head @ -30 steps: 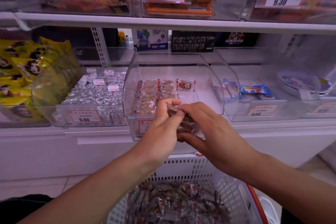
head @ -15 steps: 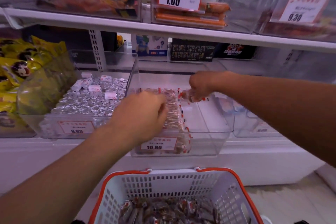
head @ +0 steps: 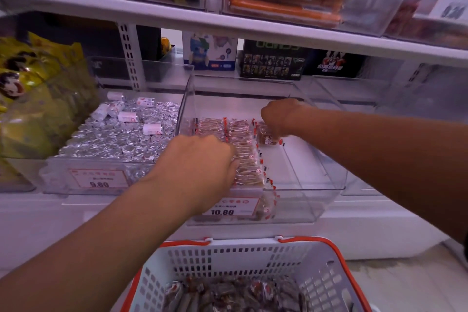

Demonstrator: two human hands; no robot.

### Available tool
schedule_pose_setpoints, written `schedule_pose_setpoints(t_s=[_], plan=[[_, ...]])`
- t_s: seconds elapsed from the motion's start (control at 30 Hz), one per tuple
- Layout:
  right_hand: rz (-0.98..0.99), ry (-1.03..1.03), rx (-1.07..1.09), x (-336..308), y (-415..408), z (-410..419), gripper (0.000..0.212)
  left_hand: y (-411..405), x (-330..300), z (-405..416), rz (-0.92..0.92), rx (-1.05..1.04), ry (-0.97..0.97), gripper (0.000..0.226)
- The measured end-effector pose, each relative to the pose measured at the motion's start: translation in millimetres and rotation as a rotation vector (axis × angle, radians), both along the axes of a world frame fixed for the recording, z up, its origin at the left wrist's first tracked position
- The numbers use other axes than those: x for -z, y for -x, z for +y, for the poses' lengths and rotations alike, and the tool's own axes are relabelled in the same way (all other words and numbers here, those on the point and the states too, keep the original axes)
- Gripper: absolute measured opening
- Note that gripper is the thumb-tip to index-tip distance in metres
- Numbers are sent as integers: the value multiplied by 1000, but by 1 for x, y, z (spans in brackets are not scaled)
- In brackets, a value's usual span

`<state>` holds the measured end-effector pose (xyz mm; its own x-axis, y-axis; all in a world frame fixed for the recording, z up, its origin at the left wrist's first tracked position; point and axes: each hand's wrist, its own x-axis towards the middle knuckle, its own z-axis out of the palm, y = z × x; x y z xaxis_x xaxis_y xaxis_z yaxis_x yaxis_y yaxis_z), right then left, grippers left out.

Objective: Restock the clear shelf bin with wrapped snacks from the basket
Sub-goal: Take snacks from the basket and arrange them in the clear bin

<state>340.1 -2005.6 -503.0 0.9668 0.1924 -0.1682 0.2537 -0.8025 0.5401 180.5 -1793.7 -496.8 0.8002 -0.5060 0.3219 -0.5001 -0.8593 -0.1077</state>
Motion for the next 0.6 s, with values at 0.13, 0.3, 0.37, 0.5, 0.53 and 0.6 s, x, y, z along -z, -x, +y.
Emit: schedule_pose_setpoints(t_s=[0.13,0.3,0.37,0.5,0.53,0.6], plan=[[-15,71,-97,5,5,4,21,1,2,0,-10,1,34,35],[-49,54,-181,6,9,3,21,3,3,-1,-9,1,28,30],[-43,30,-151,4,10,5,26,3,3,-1,-3,-2,30,30],[-48,-28,-90,-6,15,8,26,2,0,-1,15,-1,53,30],[-49,-47,-89,-12,20,10,26,2,-2,-1,18,1,62,28],[-86,-104,-105,-28,37,15,22,5,-7,-1,8,41,111,26]])
